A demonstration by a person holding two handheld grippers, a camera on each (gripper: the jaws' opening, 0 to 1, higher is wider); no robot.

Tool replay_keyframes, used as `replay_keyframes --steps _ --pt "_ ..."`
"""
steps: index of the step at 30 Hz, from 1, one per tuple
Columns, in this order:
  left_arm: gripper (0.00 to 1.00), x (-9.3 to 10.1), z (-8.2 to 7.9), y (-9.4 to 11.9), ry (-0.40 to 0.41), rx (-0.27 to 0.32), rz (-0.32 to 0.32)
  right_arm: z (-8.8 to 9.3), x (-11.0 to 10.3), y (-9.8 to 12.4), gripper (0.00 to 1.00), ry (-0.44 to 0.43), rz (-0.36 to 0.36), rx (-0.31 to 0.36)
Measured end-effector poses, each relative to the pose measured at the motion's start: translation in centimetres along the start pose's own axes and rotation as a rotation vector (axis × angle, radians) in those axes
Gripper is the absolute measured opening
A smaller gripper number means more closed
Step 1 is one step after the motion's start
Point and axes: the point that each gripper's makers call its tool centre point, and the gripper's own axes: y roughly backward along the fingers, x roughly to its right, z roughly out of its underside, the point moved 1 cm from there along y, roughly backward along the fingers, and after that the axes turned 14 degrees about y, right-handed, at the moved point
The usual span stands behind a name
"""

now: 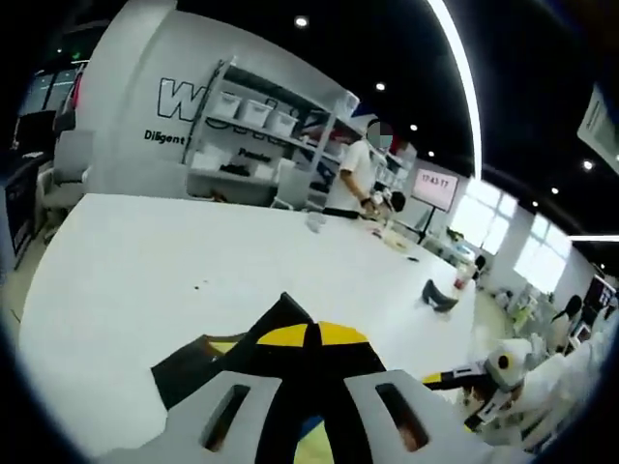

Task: Fold the garment on the visible template until the final outline fits inside the template.

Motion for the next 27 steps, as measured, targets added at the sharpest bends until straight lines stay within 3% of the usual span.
replay_keyframes --steps 12,18,27 --pt "0.00 -0.2 5.4 -5.2 -0.031 -0.146 -0.019 0.8 0.4 0.7 0.74 -0.016 0.017 -0.008" --pt "0.00 -0.4 7.8 -7.0 -0.057 -0.190 -0.033 1.1 0.4 0.9 0.74 -0.018 0.020 -0.014" --pt "0.00 -1.7 11.6 -10.6 -0.011 -0.237 -0.029 1.3 0.5 1.0 0.74 -0.028 0.027 -0.019"
